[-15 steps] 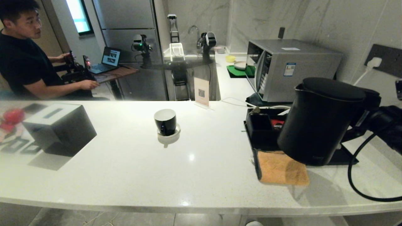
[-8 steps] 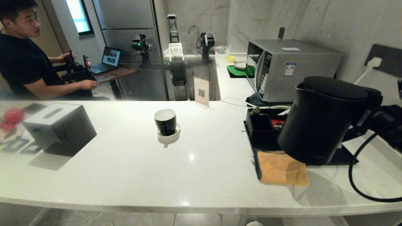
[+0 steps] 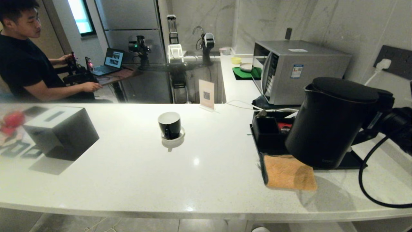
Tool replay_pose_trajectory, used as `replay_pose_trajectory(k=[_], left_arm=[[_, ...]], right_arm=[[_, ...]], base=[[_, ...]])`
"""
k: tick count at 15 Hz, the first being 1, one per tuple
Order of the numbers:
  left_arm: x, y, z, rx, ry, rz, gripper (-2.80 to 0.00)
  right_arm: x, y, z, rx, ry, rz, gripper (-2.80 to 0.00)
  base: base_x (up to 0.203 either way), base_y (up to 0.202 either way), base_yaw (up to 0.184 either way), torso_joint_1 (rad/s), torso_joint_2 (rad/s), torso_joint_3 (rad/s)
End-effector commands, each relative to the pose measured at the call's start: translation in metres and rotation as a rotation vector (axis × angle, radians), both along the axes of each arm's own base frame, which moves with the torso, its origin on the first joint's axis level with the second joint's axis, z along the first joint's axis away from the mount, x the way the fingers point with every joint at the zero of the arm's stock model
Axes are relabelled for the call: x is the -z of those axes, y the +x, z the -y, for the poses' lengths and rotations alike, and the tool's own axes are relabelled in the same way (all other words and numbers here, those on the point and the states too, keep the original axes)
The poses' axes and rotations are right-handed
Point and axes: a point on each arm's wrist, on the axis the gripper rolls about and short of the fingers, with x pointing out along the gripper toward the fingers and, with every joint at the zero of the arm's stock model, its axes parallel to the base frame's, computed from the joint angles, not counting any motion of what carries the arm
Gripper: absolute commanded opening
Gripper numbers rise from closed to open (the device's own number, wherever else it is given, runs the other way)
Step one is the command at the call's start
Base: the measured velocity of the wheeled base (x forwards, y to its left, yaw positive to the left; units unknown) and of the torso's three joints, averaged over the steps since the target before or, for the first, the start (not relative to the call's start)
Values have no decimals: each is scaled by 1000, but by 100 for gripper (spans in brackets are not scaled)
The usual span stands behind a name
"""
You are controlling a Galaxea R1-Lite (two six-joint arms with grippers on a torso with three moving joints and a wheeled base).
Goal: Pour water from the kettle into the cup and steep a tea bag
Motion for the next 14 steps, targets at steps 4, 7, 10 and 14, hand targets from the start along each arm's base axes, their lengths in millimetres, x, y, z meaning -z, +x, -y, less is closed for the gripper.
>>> replay_pose_trajectory(k=[4,7,10,14], left_arm=[[0,0,0,0,0,0,-280],[0,0,0,0,-1,-1,-280],[0,0,0,0,-2,-1,-280],[0,0,0,0,-2,0,-280]], right_arm=[[1,-1,0,0,0,-1,-280],[3,-4,0,2,0,-6,-280],[4,-6,0,2,1,-11,-280],[4,-6,0,1,0,-9,-280]], base=[[0,0,0,0,0,0],[0,0,0,0,0,0],[0,0,0,0,0,0],[0,0,0,0,0,0]])
